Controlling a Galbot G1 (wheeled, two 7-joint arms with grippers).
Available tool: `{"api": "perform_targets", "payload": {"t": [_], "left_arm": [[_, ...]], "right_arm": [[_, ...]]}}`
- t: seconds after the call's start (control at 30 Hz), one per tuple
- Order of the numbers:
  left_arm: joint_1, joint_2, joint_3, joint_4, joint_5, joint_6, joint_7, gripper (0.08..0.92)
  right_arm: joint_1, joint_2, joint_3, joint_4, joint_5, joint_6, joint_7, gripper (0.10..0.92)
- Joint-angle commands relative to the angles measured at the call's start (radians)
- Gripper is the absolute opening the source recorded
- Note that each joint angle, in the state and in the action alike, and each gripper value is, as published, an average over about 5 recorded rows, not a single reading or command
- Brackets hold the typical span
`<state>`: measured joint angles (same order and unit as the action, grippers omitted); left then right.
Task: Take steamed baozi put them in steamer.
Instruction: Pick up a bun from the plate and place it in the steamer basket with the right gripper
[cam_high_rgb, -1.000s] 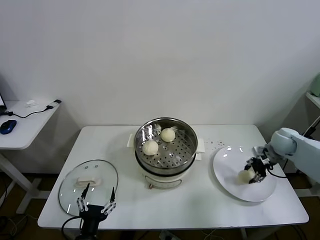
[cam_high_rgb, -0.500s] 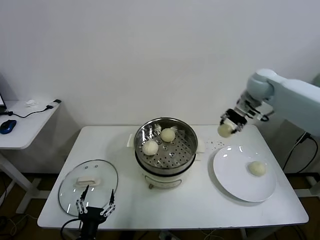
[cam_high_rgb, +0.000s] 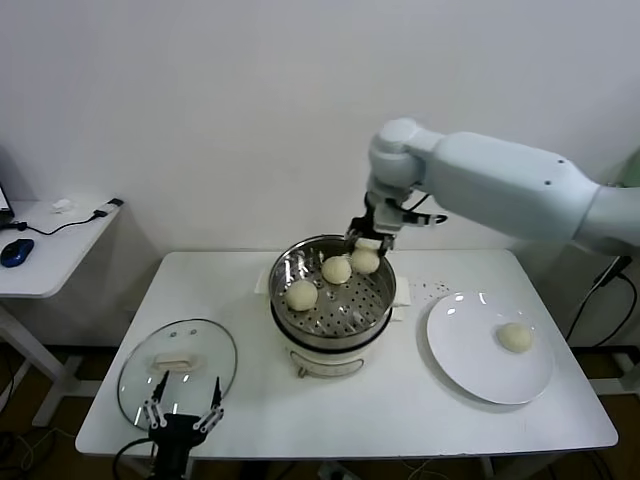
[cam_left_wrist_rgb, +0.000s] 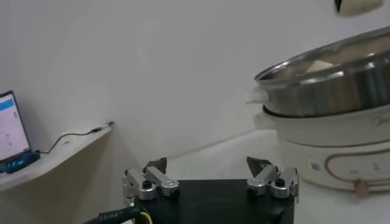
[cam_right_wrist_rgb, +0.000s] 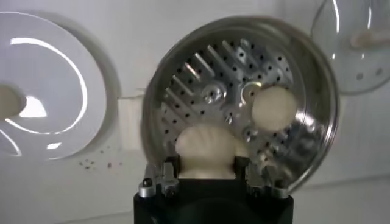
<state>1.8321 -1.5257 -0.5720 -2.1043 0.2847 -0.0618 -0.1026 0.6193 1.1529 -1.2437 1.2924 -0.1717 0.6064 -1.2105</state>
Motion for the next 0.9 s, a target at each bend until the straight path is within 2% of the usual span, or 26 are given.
{"api": "perform_targets", "payload": {"t": [0.03,0.7,0.8,0.9], "left_arm": [[0.008,0.000,-0.009,-0.004,-0.004,0.002,-0.001,0.823],[0.016,0.002,-0.015,0.010,-0.007,-0.001,-0.003,0.823],[0.015,0.002,-0.014,0.011,-0.007,-0.001,-0.004,0.823],[0.014,0.002,-0.012,0.014,-0.006,-0.002,-0.004,0.823]], "right_arm": [[-0.113,0.109,-0.019,0.021,-0.040,0.027,-0.004,0.585],[-0.174,0.101,-0.042,-0.006,-0.041,0.016,0.028,0.595],[-0.167,0.099,-0.033,-0.004,-0.040,0.008,0.020,0.641],[-0.157,0.096,-0.019,-0.004,-0.037,0.013,0.010,0.721]]}}
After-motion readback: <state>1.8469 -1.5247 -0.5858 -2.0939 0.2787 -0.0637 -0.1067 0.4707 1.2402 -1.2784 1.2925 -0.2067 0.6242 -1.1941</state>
